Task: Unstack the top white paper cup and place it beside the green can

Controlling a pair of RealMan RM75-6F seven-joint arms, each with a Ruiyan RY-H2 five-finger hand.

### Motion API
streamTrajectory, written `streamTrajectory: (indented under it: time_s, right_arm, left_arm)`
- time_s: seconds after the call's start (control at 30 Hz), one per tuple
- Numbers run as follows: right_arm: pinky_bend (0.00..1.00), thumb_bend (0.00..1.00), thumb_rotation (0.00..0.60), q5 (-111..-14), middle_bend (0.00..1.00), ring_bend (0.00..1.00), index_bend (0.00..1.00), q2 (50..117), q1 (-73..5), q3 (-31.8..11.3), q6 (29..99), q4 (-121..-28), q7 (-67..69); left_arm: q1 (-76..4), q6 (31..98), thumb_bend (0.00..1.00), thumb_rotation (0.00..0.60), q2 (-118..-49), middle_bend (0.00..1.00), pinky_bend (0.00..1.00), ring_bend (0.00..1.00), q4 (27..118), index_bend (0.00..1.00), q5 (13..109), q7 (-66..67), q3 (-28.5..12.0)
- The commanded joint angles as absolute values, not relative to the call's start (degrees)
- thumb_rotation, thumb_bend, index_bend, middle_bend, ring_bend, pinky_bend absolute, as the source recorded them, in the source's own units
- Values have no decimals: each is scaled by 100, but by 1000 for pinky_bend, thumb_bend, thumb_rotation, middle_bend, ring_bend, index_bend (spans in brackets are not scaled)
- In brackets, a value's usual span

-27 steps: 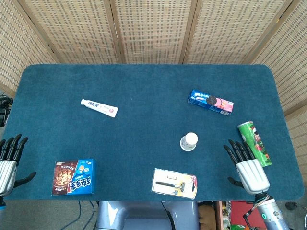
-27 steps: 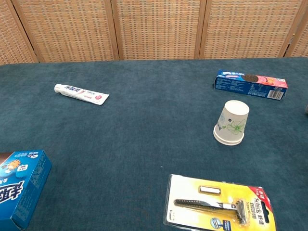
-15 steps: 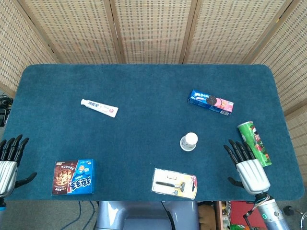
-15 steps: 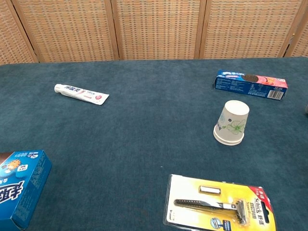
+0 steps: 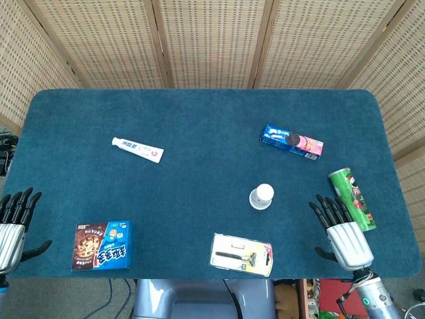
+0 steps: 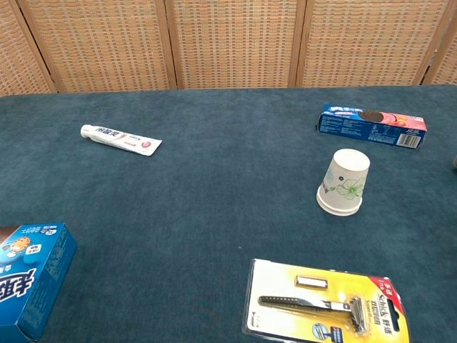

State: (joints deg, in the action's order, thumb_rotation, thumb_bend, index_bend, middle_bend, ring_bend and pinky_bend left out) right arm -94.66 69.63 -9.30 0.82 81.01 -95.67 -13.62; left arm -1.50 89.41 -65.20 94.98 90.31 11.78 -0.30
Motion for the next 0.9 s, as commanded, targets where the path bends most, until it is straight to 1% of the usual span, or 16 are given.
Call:
streamTrajectory:
  time_s: [0.03,0.17,0.27,0.37,0.57,0.73,0.9]
  right_arm:
    - [0,0,600,-9529,0,0,0,6978,-934,67,8159,-9551,-1347]
    - [0,0,600,-9539,0,0,5,6979,-973,26,8154,-9555,-1293]
    - [0,0,600,-9520,0,0,41,6846,-1160,-95,7958,-9699,-1317]
    - [0,0,600,-9371,0,0,83,6620,-1456,-307,7592,-9986,-1390]
    - [0,43,600,-8614,0,0,143,6207,-2239,-811,6416,-10639,-2028]
    - [0,66,600,-7924,0,0,173,6226,-2828,-1069,5599,-10895,-2563]
    - [0,92,600,-7155,6,0,183,6425,-3341,-1192,5060,-10942,-3199]
  left_arm:
    - [-145,8975,0,600,-6504,0,0,0,9518,0,9031,1142,-50]
    - [-141,8939,0,600,-6494,0,0,0,9522,0,8984,1154,-44]
    - [-153,8923,0,600,-6491,0,0,0,9534,0,8949,1146,-66]
    - [-154,8928,0,600,-6488,0,0,0,9535,0,8960,1139,-65]
    - [-164,8889,0,600,-6487,0,0,0,9556,0,8973,1192,-41]
    - [-169,8884,0,600,-6502,0,0,0,9552,0,8973,1218,-41]
    - [-178,8873,0,600,-6512,0,0,0,9531,0,8945,1205,-59]
